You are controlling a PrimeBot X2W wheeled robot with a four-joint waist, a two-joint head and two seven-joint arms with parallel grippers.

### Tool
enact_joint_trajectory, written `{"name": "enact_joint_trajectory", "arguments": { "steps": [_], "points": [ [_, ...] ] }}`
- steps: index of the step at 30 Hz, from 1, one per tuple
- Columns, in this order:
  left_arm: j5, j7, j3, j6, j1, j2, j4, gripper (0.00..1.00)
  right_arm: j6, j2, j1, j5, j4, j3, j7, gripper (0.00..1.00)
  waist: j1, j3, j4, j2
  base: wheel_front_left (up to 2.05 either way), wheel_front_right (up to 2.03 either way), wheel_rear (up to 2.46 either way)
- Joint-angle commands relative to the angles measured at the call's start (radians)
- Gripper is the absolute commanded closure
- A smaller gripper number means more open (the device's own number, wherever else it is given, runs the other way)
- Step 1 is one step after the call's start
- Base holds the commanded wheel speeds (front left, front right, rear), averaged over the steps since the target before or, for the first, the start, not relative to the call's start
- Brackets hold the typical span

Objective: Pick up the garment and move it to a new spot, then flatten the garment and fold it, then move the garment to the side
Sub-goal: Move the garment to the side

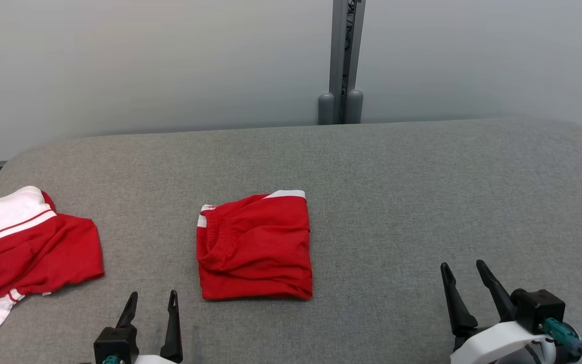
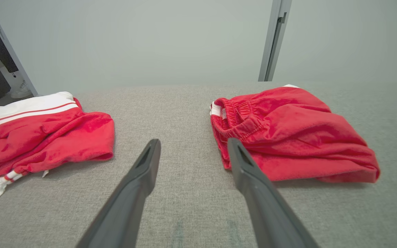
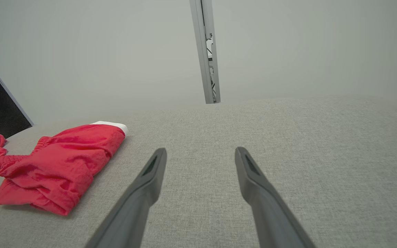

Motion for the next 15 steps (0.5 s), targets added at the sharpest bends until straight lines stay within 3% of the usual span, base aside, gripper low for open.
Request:
{"name": "enact_joint_trajectory", "arguments": {
  "steps": [1,15],
  "points": [
    [0.004,-0.002,0.001,-0.003,0.007,0.004,-0.005,0.0,0.0,-0.005,-0.003,0.008,-0.004,0.006,0.0,0.0,0.0,0.005,0.005,-0.0001,0.0,0.0,0.0],
    [-0.021,-0.002,-0.067,-0.005,-0.069,0.004,-0.004,0.0,0.0,-0.005,-0.147,0.099,0.068,0.168,0.0,0.0,0.0,0.138,0.091,-0.0001,0.0,0.0,0.0]
  ]
}}
